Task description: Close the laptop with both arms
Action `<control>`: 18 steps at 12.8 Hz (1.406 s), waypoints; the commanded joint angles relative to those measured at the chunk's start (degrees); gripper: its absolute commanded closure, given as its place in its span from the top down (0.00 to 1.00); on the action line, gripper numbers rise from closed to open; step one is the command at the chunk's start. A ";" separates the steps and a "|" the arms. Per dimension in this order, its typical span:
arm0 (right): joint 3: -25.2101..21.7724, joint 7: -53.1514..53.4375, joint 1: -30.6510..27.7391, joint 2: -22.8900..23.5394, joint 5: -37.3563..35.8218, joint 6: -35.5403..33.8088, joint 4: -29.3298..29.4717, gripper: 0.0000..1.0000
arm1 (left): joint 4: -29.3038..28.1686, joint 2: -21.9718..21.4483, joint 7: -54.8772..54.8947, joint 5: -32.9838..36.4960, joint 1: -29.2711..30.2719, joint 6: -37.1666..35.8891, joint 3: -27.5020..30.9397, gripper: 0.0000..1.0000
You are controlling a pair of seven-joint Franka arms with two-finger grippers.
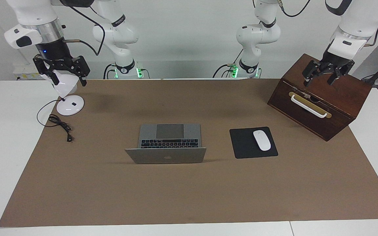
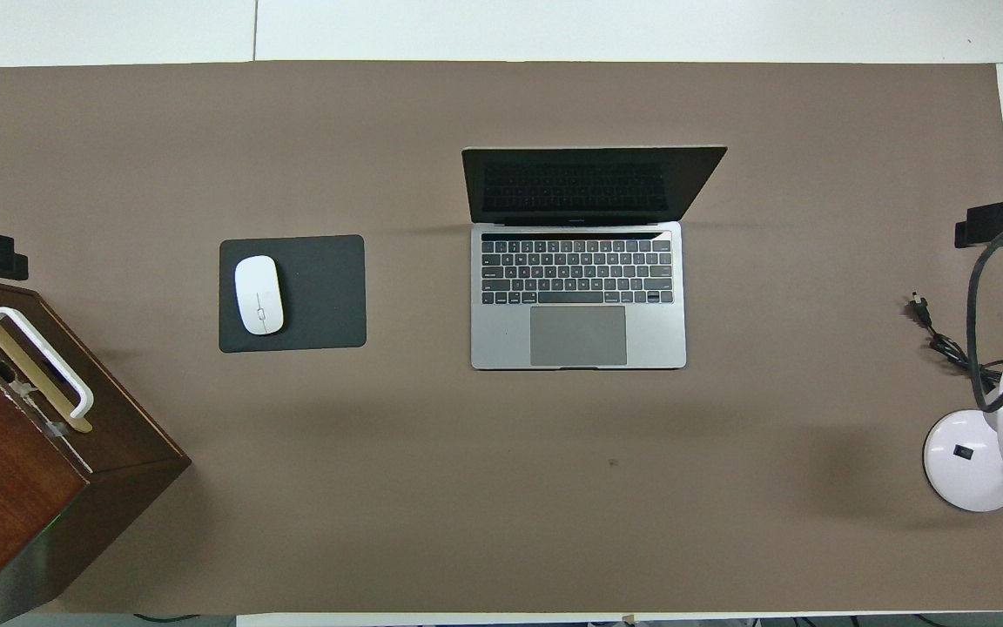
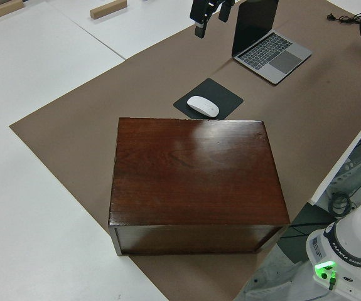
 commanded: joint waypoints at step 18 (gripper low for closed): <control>1.14 2.19 2.96 30.97 -4.64 21.07 23.55 0.00 | -3.20 -2.13 1.00 0.94 0.42 4.19 -0.34 0.00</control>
